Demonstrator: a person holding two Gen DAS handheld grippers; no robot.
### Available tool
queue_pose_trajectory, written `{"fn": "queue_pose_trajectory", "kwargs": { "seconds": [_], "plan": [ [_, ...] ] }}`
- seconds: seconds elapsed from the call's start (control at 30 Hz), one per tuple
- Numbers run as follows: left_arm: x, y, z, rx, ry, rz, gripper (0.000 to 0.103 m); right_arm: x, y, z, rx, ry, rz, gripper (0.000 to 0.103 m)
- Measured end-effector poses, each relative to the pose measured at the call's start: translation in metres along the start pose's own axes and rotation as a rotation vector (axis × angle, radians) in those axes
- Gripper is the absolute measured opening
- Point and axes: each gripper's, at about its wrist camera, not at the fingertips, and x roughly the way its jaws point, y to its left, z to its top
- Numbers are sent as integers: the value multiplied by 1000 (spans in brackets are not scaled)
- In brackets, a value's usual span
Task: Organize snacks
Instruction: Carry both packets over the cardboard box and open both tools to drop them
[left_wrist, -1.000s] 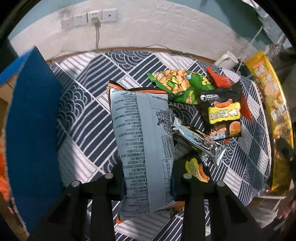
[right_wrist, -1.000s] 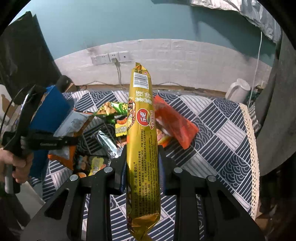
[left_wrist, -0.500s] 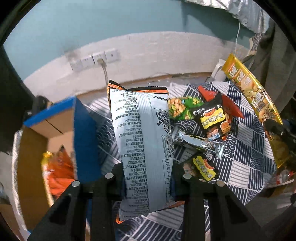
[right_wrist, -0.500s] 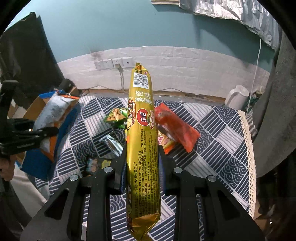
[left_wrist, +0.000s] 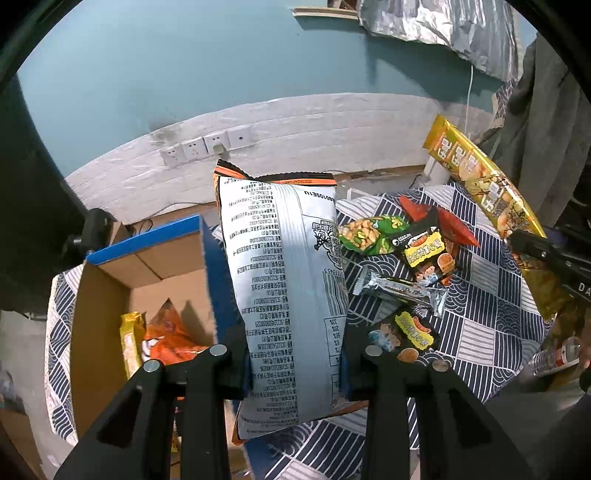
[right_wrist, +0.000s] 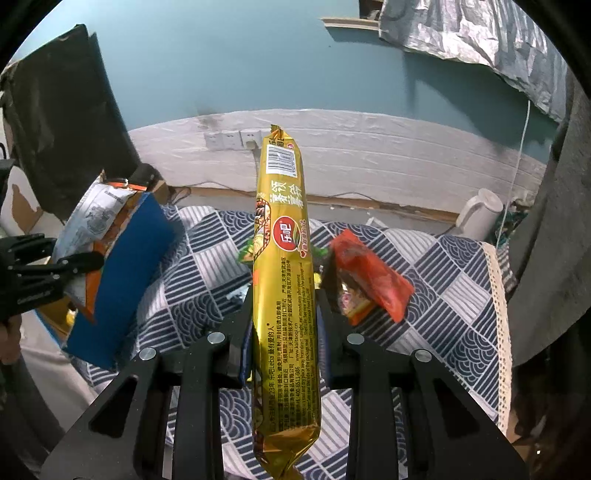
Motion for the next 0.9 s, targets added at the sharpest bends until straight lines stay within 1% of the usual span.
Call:
{"fn": "queue_pose_trajectory", "kwargs": {
  "seconds": [0.27,0.43,0.67,0.9],
  "plan": [
    [-19,31,-5,-40,-36,9,34,8,31,14,-26,12,33,26],
    [-21,58,-14,-81,-31,16,34,15,58,24,-55,18,60,26],
    [-28,105,-28,-143,-33,57,34,28,95,35,-92,43,103,26],
    [-29,139,-42,-191,-27,96,34,44,136,46,-131,69,148,26]
  ]
}}
